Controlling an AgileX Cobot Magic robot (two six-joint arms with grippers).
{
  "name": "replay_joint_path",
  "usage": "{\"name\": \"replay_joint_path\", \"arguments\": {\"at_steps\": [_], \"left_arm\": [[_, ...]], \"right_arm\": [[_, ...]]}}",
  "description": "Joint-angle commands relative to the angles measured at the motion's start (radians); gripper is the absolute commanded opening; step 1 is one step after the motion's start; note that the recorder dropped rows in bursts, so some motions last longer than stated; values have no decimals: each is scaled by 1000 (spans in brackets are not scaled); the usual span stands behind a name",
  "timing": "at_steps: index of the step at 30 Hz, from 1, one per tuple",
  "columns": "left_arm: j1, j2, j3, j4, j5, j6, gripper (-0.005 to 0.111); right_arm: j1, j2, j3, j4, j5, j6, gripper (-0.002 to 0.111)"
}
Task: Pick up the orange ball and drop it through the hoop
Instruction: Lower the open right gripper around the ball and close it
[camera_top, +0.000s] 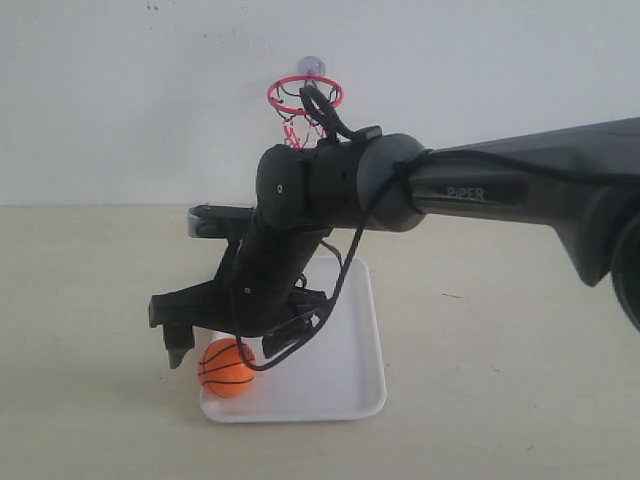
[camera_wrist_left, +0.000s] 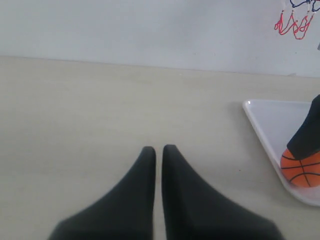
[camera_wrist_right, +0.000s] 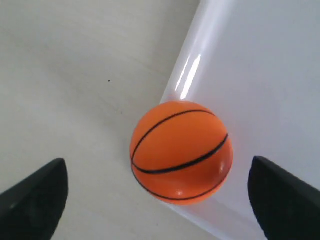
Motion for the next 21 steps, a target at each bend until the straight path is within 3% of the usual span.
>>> {"name": "replay_joint_path", "arguments": {"at_steps": [1,6,21], "left_arm": [[3,-2,4,-3,-8,-7,4],[3,-2,4,-3,-8,-7,4],[3,-2,4,-3,-8,-7,4]], "right_arm": [[-1,29,-44,-34,15,14,90],[-1,29,-44,-116,10,62,90],[-1,36,-44,-100,-16,62,90]]}}
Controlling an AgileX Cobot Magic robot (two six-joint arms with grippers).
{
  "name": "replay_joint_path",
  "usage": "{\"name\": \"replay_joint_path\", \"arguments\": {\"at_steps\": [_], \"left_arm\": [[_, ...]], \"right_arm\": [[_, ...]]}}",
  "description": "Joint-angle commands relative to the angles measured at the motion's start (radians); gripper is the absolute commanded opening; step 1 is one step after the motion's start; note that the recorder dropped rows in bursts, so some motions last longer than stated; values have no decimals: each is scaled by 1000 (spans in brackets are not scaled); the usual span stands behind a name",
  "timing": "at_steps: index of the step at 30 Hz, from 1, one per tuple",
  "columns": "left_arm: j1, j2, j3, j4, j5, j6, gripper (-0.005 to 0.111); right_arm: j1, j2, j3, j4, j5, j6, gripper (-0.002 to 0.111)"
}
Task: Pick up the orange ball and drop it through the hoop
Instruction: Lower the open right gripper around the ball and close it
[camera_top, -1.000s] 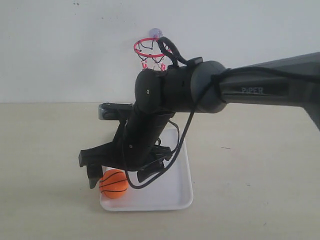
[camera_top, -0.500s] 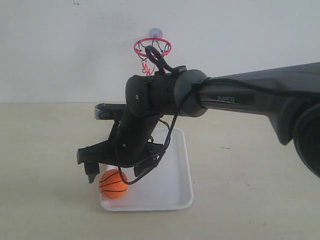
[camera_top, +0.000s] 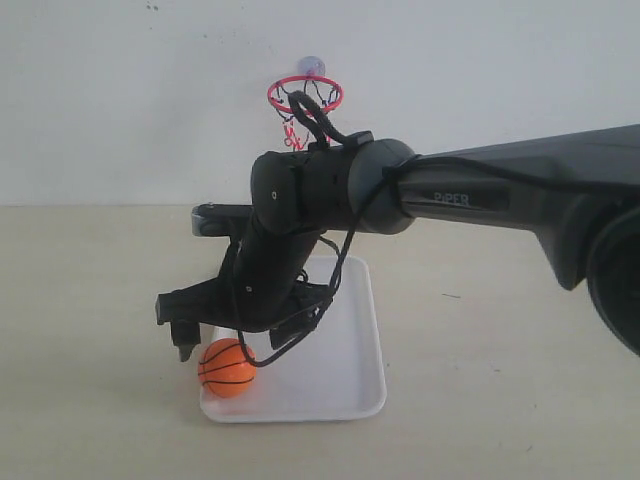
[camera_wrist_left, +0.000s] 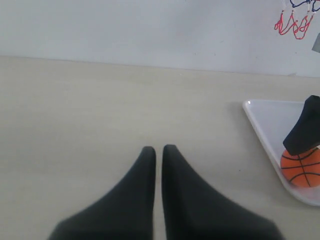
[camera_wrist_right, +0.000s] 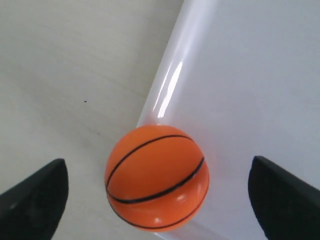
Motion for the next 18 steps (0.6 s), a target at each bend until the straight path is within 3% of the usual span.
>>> {"name": "replay_joint_path", "arguments": {"at_steps": [1,10,18], "left_arm": [[3,-2,4,-3,-8,-7,4],[3,-2,4,-3,-8,-7,4],[3,-2,4,-3,-8,-7,4]], "right_arm": [[-3,10,-6,-5,-9,-3,90],[-4,16,-6,3,-9,-3,87],[-7,16,-6,3,-7,4,24]]}}
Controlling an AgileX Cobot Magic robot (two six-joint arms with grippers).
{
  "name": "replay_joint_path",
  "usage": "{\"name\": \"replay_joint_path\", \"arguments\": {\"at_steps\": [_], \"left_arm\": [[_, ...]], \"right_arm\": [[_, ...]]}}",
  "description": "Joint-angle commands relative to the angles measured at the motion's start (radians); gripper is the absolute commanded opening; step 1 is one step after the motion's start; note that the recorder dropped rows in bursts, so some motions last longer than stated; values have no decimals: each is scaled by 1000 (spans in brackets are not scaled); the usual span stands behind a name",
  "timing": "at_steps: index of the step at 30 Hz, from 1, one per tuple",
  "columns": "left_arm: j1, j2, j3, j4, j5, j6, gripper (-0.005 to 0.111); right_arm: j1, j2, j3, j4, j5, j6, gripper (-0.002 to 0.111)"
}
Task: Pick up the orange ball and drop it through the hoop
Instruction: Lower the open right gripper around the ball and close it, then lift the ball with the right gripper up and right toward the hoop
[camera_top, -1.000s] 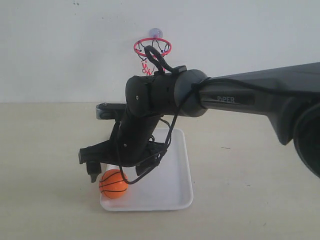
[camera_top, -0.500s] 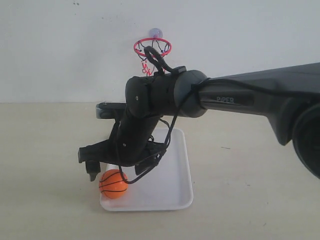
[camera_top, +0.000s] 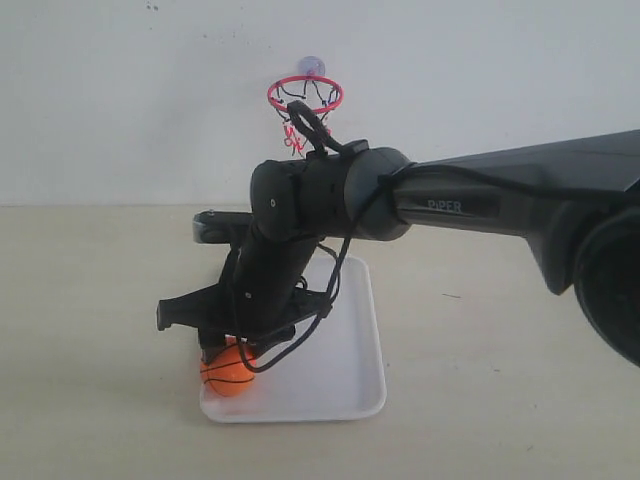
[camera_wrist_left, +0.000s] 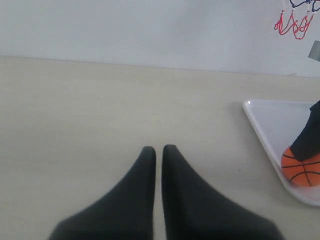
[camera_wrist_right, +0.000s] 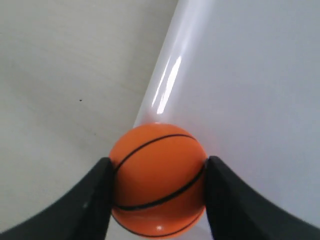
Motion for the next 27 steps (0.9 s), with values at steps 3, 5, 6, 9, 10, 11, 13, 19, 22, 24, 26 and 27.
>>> {"name": "replay_joint_path", "arguments": {"at_steps": [3,5,6,9,10,11,13,19,22,24,26,27], "left_arm": [[3,-2,4,-3,-8,-7,4],[3,-2,4,-3,-8,-7,4],[3,-2,4,-3,-8,-7,4],[3,-2,4,-3,-8,-7,4],[3,-2,4,-3,-8,-7,4],[3,-2,4,-3,-8,-7,4],[3,-2,4,-3,-8,-7,4],[3,-2,4,-3,-8,-7,4],[3,-2,4,-3,-8,-7,4],[3,-2,4,-3,-8,-7,4],[3,-2,4,-3,-8,-7,4],[3,-2,4,-3,-8,-7,4]], "right_arm": [[-11,-4,-6,-8,-1,-7,0],[-13,-4,-6,-10,4,-18,0],[-13,-9,-6,-10,4,-26,0],[-13,-44,-6,-10,4,-58,0],[-13,-60,-6,-10,4,-79,0],[-13,-80,-6,-10,6,-100,0],[-13,-120,-6,-10,8,-154,0],[-13,-255,-6,-36,56,-292,0],[-13,-310,-6,-93,102,-329,0],[-13,-334,-6,-142,141,-336,0],[-13,-362,-6,-208,185,-336,0],[-15,-372,-6,-233,204,-336,0]]}}
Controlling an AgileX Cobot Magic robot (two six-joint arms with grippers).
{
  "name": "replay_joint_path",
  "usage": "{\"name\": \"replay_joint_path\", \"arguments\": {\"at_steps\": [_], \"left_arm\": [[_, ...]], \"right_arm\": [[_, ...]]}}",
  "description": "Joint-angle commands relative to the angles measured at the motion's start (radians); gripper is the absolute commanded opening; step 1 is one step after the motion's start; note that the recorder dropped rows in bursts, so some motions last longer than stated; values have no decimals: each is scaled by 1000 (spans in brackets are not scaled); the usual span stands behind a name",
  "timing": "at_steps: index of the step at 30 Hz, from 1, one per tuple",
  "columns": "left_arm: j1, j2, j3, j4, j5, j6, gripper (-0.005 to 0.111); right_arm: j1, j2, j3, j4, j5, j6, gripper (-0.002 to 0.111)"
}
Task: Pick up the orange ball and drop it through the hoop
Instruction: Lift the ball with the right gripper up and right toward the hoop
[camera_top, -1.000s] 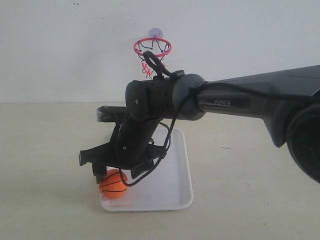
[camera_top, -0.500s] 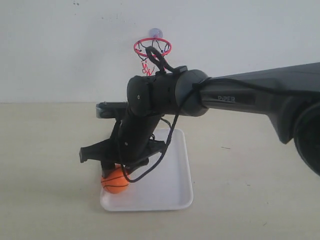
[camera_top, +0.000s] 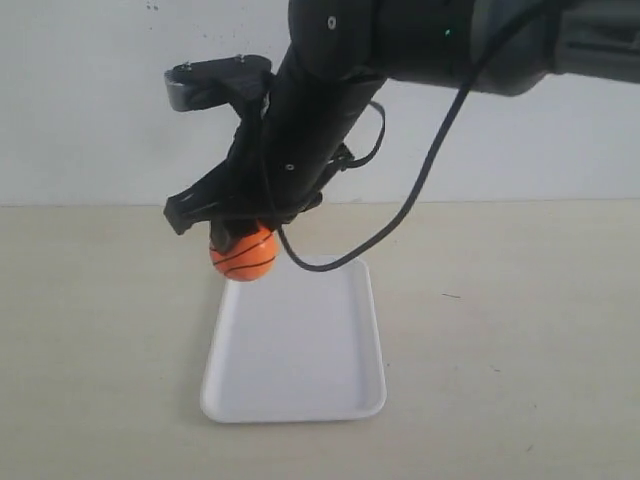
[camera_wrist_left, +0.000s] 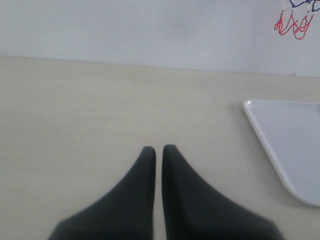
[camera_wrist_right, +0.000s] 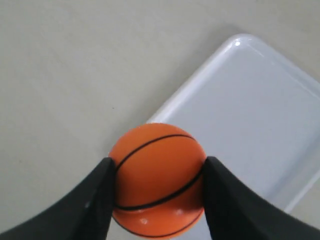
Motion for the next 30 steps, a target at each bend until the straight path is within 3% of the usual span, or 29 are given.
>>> {"name": "replay_joint_path", "arguments": {"at_steps": [1,16,23,30], "left_arm": [[3,-2,4,-3,-8,-7,4],[3,-2,4,-3,-8,-7,4],[3,-2,4,-3,-8,-7,4],[3,-2,4,-3,-8,-7,4]], "right_arm": [[-13,-64,-4,-124,107,-17,0],[-327,-156,-2,-53,290,-104,0],[-525,-149,-2,72,212,-225,0],[-596,-53,-2,178,9,-275,0]]}}
